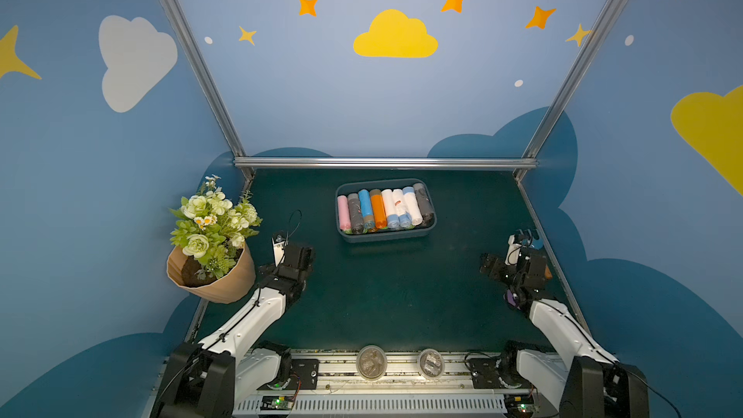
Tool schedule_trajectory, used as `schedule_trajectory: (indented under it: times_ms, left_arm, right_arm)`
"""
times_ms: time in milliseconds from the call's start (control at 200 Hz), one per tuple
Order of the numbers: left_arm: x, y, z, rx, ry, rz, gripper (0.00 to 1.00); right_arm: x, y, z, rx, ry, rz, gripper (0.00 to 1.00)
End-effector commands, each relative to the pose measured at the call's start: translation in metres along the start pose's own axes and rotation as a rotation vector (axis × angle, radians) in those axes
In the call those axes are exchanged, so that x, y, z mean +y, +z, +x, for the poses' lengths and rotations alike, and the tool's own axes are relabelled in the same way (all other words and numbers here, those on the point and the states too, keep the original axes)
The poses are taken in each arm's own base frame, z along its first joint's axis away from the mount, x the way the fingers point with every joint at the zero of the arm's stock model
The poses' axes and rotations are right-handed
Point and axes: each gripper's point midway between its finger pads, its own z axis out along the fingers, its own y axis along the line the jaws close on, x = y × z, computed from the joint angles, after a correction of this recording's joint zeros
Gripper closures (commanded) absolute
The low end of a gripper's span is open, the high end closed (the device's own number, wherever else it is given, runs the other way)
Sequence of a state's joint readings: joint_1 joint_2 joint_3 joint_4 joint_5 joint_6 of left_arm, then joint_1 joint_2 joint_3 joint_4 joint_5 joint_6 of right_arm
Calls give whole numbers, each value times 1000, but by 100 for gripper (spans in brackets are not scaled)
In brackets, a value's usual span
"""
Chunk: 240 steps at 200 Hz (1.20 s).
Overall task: Put the roll of trash bags into the storage box
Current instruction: Reset both arms
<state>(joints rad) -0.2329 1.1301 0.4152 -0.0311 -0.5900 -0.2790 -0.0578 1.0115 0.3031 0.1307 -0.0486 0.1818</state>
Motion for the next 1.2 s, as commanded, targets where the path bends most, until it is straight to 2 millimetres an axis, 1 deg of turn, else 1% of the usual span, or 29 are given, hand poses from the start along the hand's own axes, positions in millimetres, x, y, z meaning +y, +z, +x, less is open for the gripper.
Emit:
schedule_trajectory:
  times_ms: [0, 95, 160, 200, 210, 235, 380, 466, 496, 526, 561, 601, 641, 661, 716, 741, 776, 816, 856, 906, 991, 1061, 1196]
  left_arm:
    - [-3, 9, -43, -166, -68, -13, 0]
    - [-13, 23, -53, -165, -100, 51, 0]
    - [-19, 29, -60, -192, -123, 95, 0]
    - [-24, 30, -69, -234, -128, 126, 0]
    - [-25, 31, -68, -238, -125, 132, 0]
    - [-28, 31, -71, -256, -120, 151, 0]
    - [-37, 38, -75, -253, -71, 192, 0]
    - [-39, 43, -64, -306, -87, 245, 0]
    - [-40, 51, -53, -299, -86, 255, 0]
    - [-41, 52, -58, -351, -95, 256, 0]
    - [-45, 52, -62, -373, -91, 276, 0]
    - [-52, 56, -60, -311, -62, 292, 0]
    - [-52, 59, -56, -228, -55, 298, 0]
    - [-51, 61, -56, -221, -64, 309, 0]
    - [-50, 64, -59, -241, -85, 313, 0]
    - [-49, 64, -59, -229, -87, 318, 0]
    - [-49, 65, -57, -199, -83, 322, 0]
    - [-50, 65, -58, -213, -90, 328, 0]
    - [-49, 65, -58, -209, -89, 326, 0]
    - [-50, 64, -59, -212, -88, 328, 0]
    - [-49, 64, -58, -211, -88, 327, 0]
    - [-50, 64, -58, -209, -86, 328, 0]
    - [-49, 64, -58, -210, -87, 327, 0]
  right_arm:
    - [14, -3, -48, -243, -178, 18, 3]
    - [29, 0, -52, -280, -244, -21, 3]
    - [33, 2, -57, -328, -244, -39, 3]
    - [34, 3, -58, -346, -246, -47, 3]
    - [35, 2, -63, -367, -247, -52, 3]
    - [37, 4, -64, -377, -253, -62, 3]
    - [49, 11, -69, -402, -278, -119, 3]
    - [49, 18, -68, -401, -299, -109, 3]
    - [49, 21, -66, -405, -303, -108, 3]
    - [49, 25, -64, -408, -308, -113, 3]
    - [50, 31, -59, -400, -316, -122, 3]
    - [54, 39, -54, -384, -335, -146, 3]
    - [54, 48, -59, -396, -330, -143, 3]
    - [52, 53, -64, -393, -315, -134, 3]
    - [40, 68, -66, -250, -248, -106, 3]
    - [38, 66, -62, -210, -247, -108, 3]
    - [40, 67, -66, -265, -241, -121, 3]
    - [39, 65, -67, -303, -245, -120, 3]
    - [40, 66, -68, -284, -246, -121, 3]
    - [41, 65, -63, -228, -256, -118, 3]
    - [41, 65, -65, -270, -250, -118, 3]
    - [41, 65, -63, -235, -255, -116, 3]
    - [41, 66, -64, -240, -254, -117, 3]
